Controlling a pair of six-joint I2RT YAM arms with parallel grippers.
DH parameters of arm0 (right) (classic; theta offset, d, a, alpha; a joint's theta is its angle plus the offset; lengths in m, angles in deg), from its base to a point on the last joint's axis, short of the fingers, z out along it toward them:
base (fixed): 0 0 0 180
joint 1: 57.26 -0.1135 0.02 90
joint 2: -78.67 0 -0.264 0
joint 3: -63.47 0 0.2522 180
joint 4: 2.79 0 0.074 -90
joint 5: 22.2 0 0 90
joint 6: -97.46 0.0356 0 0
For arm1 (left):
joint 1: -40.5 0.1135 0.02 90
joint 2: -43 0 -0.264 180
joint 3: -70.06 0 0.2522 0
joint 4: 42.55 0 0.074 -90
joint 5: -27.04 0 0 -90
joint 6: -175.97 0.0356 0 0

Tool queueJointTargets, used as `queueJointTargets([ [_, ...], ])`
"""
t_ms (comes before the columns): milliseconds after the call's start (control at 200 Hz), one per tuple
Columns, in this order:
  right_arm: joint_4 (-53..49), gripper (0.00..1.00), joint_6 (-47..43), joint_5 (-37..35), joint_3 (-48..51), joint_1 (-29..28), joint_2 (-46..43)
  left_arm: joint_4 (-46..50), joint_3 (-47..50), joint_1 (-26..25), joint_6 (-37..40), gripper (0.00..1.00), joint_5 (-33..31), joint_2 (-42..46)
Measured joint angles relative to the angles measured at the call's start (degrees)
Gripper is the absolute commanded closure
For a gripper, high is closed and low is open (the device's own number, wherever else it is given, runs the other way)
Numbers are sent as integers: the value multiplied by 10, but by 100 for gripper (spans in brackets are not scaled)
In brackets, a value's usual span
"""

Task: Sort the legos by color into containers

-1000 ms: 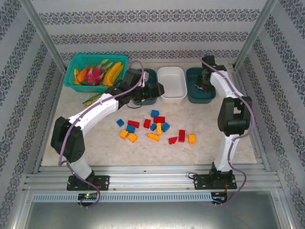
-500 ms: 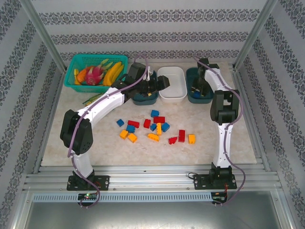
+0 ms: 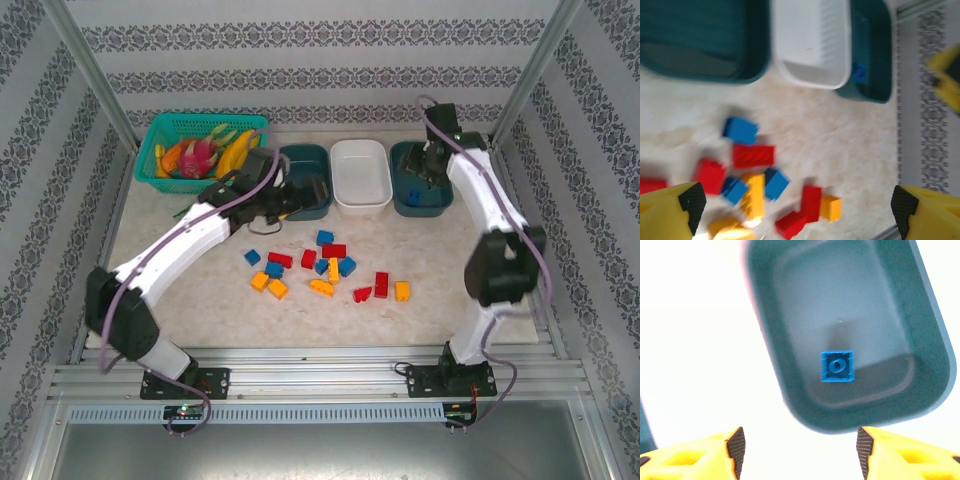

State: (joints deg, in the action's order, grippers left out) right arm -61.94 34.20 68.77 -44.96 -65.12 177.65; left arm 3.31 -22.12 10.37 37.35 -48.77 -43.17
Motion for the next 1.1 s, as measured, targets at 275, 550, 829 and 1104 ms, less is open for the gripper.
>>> queueJointTargets([
  [275,228,28,-31,75,425,-202,-343,97,223,38,-90,14,-59,121],
  [550,267,31,-26,107,585,-261,-429,113,273,59,-70,20,-63,117],
  [829,292,31,-25,120,584,-261,-421,108,258,59,20,20,-50,23],
  [1104,292,31,-25,122,582,-262,-409,61,271,59,-3,25,-33,15],
])
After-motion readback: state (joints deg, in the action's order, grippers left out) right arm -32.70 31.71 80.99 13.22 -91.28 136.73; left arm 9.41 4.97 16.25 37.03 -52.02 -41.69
